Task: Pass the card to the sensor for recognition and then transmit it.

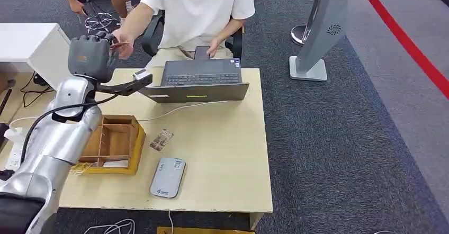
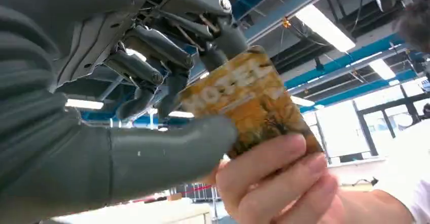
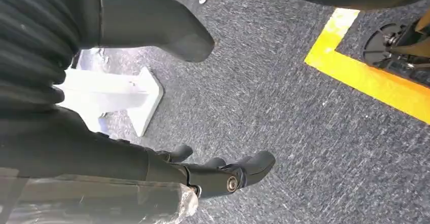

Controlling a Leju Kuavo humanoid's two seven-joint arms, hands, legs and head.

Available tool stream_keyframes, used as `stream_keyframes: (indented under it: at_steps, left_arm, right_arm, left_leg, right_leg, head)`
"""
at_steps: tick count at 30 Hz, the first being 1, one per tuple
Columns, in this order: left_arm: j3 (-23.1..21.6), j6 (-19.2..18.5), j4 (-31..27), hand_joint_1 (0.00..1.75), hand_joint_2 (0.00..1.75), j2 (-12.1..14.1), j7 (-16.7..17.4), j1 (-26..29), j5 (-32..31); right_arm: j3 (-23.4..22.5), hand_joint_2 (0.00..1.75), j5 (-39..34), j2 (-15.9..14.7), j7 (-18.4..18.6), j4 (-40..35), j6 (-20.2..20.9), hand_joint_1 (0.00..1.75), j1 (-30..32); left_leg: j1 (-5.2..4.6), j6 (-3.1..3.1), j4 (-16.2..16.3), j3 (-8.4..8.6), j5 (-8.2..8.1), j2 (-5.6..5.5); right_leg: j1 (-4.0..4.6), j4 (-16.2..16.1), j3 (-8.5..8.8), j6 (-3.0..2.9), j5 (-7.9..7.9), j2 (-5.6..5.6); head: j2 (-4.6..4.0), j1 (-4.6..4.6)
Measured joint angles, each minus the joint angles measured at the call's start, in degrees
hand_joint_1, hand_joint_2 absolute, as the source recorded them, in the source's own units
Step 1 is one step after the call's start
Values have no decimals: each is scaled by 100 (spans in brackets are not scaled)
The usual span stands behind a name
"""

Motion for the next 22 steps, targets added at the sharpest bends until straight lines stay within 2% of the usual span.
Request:
stream_keyframes:
  at_steps: [5, 9, 13, 15, 18, 19, 20, 22]
  left_arm:
    - [24, -2, -162, 0, 175, -68, -18, 192, 160]
    - [26, -135, -803, 0, 175, -37, -131, 580, 363]
    - [39, -88, -1848, 0, 175, 263, -282, 1244, 688]
    - [153, 160, -2521, 0, 175, 604, -332, 1879, 748]
    - [741, 696, -3463, 0, 175, 1137, -529, 3004, 901]
    - [869, 770, -3579, 0, 175, 1203, -562, 3389, 947]
    - [1263, 932, -3883, 0, 175, 1371, -672, 3859, 1078]
    - [1956, 1071, -4179, 0, 175, 1462, -940, 4524, 1428]
  right_arm:
    - [0, 175, -35, 0, -53, 0, -15, 0, 23]
    - [-4, 175, -116, -2, -120, 0, -33, 0, 48]
    - [-35, 175, -236, -2, -153, 0, -52, 0, 83]
    - [-72, 175, -291, -2, -149, 0, -57, 0, 101]
    - [-137, 175, -343, -2, -103, 0, -57, 0, 162]
    - [-144, 175, -343, -2, -92, 0, -57, 0, 173]
    - [-166, 175, -350, -2, -85, 0, -57, 0, 188]
    - [-197, 175, -361, -2, -37, 0, -57, 0, 214]
  left_leg:
    - [0, 0, 0, 0, 0, 1]
    - [1, 0, -1, -3, 0, 3]
    - [1, 0, -4, -8, -4, 12]
    - [0, -5, -17, 3, -16, 33]
    - [1, -8, -21, 17, -29, 56]
    - [1, -11, -25, 17, -31, 56]
    - [1, -18, -26, 24, -38, 59]
    - [5, -19, -27, 17, -40, 55]
  right_leg:
    - [0, 0, 0, 0, 0, 1]
    - [1, 1, -1, -1, 0, 3]
    - [0, 2, -1, -1, -2, 12]
    - [-3, 3, 3, 1, -8, 34]
    - [-3, 3, 5, -7, -26, 54]
    - [-3, 3, 5, -8, -29, 53]
    - [-1, 3, 1, -12, -35, 56]
    - [2, 3, 1, -14, -44, 51]
  head:
    - [0, 0]
    - [0, -2]
    - [0, 7]
    - [0, 11]
    - [0, -2]
    - [0, -7]
    - [0, -9]
    - [0, -20]
